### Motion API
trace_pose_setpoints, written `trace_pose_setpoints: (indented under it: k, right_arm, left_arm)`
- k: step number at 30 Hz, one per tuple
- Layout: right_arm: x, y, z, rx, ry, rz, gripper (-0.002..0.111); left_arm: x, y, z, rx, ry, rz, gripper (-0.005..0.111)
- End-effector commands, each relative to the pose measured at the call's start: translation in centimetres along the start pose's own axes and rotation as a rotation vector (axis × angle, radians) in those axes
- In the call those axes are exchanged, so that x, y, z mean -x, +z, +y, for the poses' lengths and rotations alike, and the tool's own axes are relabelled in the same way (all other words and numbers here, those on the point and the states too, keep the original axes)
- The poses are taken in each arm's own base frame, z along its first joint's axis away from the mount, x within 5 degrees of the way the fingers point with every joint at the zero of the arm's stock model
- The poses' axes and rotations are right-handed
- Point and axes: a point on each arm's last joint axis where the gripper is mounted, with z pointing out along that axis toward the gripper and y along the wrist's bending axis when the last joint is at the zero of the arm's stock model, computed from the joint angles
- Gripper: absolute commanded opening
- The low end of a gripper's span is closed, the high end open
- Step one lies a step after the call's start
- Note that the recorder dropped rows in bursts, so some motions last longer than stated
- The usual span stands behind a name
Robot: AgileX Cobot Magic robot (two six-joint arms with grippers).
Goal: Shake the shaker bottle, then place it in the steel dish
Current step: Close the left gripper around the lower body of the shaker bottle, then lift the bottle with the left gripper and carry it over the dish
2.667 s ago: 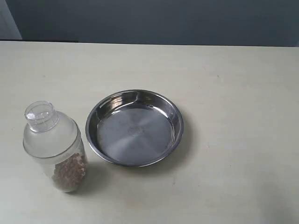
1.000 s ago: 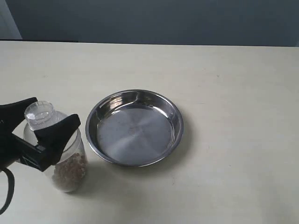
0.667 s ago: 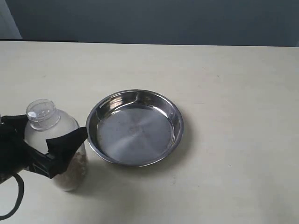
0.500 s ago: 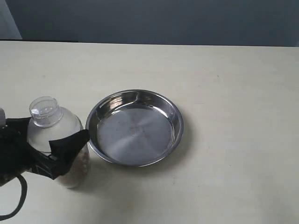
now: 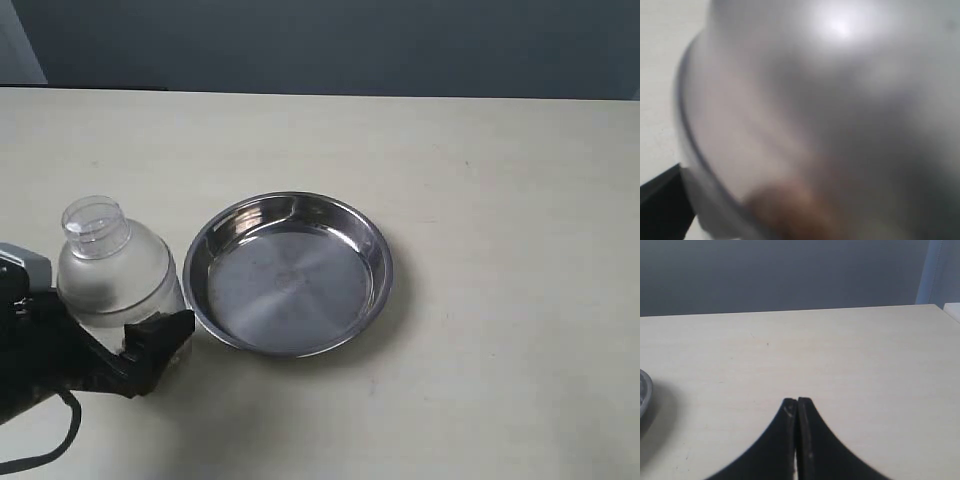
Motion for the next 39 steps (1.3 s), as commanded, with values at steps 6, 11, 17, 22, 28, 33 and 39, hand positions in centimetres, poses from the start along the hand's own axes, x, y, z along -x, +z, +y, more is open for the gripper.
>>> trace_pose_setpoints:
  k: [6, 11, 17, 22, 28, 33, 39]
  right_arm:
    - [0.1, 0.0, 0.0, 0.001, -0.005, -0.014, -0.001]
    - [0.1, 0.0, 0.0, 0.001, -0.005, -0.014, -0.001]
    - [0.1, 0.0, 0.0, 0.001, -0.005, -0.014, -0.001]
    - [0.1, 0.0, 0.0, 0.001, -0.005, -0.014, -0.001]
    - [0.1, 0.0, 0.0, 0.001, -0.005, -0.014, -0.001]
    - [0.1, 0.0, 0.0, 0.001, -0.005, -0.014, -0.001]
    - [0.1, 0.0, 0.0, 0.001, -0.005, -0.014, -0.001]
  left_arm:
    - [0.2, 0.0, 0.2, 0.024, -0.021, -0.038, 0.098]
    - [0.1, 0.0, 0.2, 0.025, -0.021, -0.034, 0.075]
    - [0.0, 0.0, -0.1, -0.016, 0.001, -0.023, 0.037]
    - [-0.1, 0.0, -0.6, -0.065, 0.081, -0.008, 0.019]
    - [0.3, -0.1, -0.8, -0.083, 0.079, -0.049, 0.014]
    - [0.7, -0.2, -0.6, -0.053, 0.057, -0.084, 0.001]
    - [1.3, -0.7, -0.8, -0.054, 0.078, -0.111, 0.0]
